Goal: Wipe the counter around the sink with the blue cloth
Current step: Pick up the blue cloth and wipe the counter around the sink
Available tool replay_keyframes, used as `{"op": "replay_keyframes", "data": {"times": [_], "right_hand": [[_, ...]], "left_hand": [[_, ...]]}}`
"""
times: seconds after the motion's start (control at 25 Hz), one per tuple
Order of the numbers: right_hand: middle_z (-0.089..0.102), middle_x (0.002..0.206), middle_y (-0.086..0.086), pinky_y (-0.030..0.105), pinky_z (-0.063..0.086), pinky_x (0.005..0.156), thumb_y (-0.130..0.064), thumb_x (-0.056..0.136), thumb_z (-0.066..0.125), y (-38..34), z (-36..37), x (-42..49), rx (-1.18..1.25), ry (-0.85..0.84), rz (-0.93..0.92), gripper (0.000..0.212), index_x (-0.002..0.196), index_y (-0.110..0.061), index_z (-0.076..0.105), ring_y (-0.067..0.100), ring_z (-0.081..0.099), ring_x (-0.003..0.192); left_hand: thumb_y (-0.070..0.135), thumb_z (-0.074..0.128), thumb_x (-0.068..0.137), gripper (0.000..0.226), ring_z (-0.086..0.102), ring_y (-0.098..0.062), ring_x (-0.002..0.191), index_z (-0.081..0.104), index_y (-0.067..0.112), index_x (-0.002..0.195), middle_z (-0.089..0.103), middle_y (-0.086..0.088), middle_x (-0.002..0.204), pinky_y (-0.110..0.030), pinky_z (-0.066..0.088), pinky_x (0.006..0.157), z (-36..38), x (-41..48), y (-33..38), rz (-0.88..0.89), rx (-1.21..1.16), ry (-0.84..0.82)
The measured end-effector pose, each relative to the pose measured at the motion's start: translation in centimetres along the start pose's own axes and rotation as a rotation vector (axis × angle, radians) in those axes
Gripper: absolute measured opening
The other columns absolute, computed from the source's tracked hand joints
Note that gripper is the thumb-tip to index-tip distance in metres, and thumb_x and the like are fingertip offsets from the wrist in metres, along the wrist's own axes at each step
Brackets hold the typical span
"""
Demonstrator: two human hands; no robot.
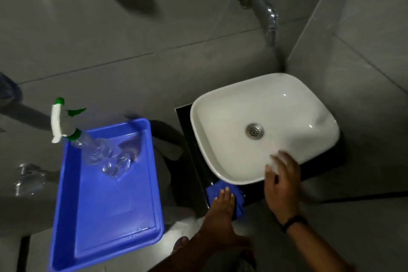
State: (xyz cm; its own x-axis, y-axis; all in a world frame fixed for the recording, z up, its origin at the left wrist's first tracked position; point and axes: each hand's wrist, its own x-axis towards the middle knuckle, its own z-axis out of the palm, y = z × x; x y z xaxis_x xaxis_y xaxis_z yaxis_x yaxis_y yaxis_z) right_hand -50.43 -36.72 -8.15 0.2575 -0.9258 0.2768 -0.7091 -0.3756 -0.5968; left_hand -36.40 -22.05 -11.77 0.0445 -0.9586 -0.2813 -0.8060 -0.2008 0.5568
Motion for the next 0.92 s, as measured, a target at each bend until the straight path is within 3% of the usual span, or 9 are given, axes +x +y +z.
{"op": "replay_keyframes", "data": {"times": [0.04,0.12,0.16,0.24,0.32,0.4,0.6,0.76,0.92], "right_hand": [[0.052,0.128,0.011,0.033,0.035,0.107,-0.031,0.094,0.043,-0.4,0.5,-3.4,0.038,-0.032,-0.033,0.032,0.113,-0.013,0.061,0.032,0.051,0.119],[0.045,0.137,0.005,0.028,0.033,0.107,-0.039,0.092,0.039,-1.0,1.9,-8.9,0.013,-0.236,-0.119,0.039,0.123,-0.018,0.054,0.031,0.05,0.123],[0.04,0.146,0.006,0.031,0.029,0.11,-0.043,0.092,0.037,-1.4,3.2,-10.5,-0.033,-0.366,-0.179,0.049,0.132,-0.018,0.048,0.032,0.043,0.133],[0.021,0.16,0.009,0.038,0.012,0.117,-0.055,0.09,0.033,-2.6,5.9,-11.4,-0.144,-0.597,-0.292,0.071,0.149,-0.016,0.024,0.029,0.014,0.149],[0.003,0.163,0.007,0.041,0.0,0.118,-0.061,0.089,0.029,-2.6,7.7,-10.9,-0.208,-0.689,-0.352,0.08,0.152,-0.017,0.004,0.028,-0.002,0.15],[0.006,0.163,0.006,0.044,0.005,0.118,-0.062,0.089,0.034,-1.3,8.4,-10.7,-0.184,-0.654,-0.386,0.082,0.152,-0.016,0.008,0.031,0.006,0.15],[0.015,0.162,-0.003,0.043,0.012,0.119,-0.067,0.082,0.043,8.3,3.2,-7.7,-0.128,-0.522,-0.197,0.086,0.151,-0.022,0.018,0.02,0.017,0.149],[0.019,0.161,0.001,0.047,0.009,0.122,-0.067,0.083,0.043,20.7,-3.8,3.4,-0.351,-0.48,0.064,0.084,0.15,-0.02,0.023,0.022,0.014,0.15],[0.01,0.163,-0.001,0.045,0.006,0.124,-0.076,0.08,0.025,25.0,-6.6,8.7,-0.464,-0.592,0.037,0.09,0.152,-0.023,0.013,0.018,0.004,0.15]], "left_hand": [[0.064,0.068,0.077,0.103,0.008,-0.022,0.153,0.025,0.008,0.152,0.001,-0.004,0.159,-0.038,0.002,0.124,-0.8,-0.6,0.0,-0.019,-0.086,0.04],[0.049,0.07,0.081,0.071,0.038,-0.029,0.143,0.054,0.008,0.137,0.032,-0.005,0.154,-0.049,0.027,0.119,-2.3,-2.0,-0.4,-0.109,-0.173,0.398],[0.05,0.063,0.085,0.063,0.04,-0.026,0.142,0.057,0.011,0.134,0.038,-0.005,0.153,-0.048,0.028,0.118,-3.5,-2.3,-0.6,-0.174,-0.176,0.591],[0.063,0.044,0.09,0.073,0.02,-0.019,0.151,0.04,0.015,0.146,0.024,-0.003,0.161,-0.037,0.009,0.124,-6.5,-1.0,-0.7,-0.295,-0.186,0.768],[0.075,0.028,0.089,0.088,-0.007,-0.013,0.152,0.013,0.018,0.155,0.001,-0.003,0.166,-0.026,-0.013,0.12,-9.2,2.9,0.7,-0.318,-0.177,0.736],[0.079,0.025,0.084,0.099,-0.016,-0.018,0.151,0.002,0.014,0.155,-0.01,-0.01,0.165,-0.033,-0.017,0.119,-10.1,7.7,2.9,-0.367,-0.194,0.636],[0.08,0.026,0.08,0.108,0.005,-0.037,0.151,0.014,-0.001,0.152,0.01,-0.029,0.161,-0.054,0.003,0.121,-6.4,11.5,2.8,-0.504,0.128,0.58],[0.084,0.023,0.081,0.108,0.004,-0.034,0.152,0.011,0.003,0.152,0.009,-0.027,0.161,-0.054,0.004,0.122,-5.8,12.0,0.9,-0.506,0.152,0.636],[0.085,0.024,0.08,0.109,0.005,-0.032,0.152,0.011,0.004,0.152,0.01,-0.025,0.162,-0.052,0.003,0.122,-5.7,12.2,0.8,-0.5,0.165,0.643]]}}
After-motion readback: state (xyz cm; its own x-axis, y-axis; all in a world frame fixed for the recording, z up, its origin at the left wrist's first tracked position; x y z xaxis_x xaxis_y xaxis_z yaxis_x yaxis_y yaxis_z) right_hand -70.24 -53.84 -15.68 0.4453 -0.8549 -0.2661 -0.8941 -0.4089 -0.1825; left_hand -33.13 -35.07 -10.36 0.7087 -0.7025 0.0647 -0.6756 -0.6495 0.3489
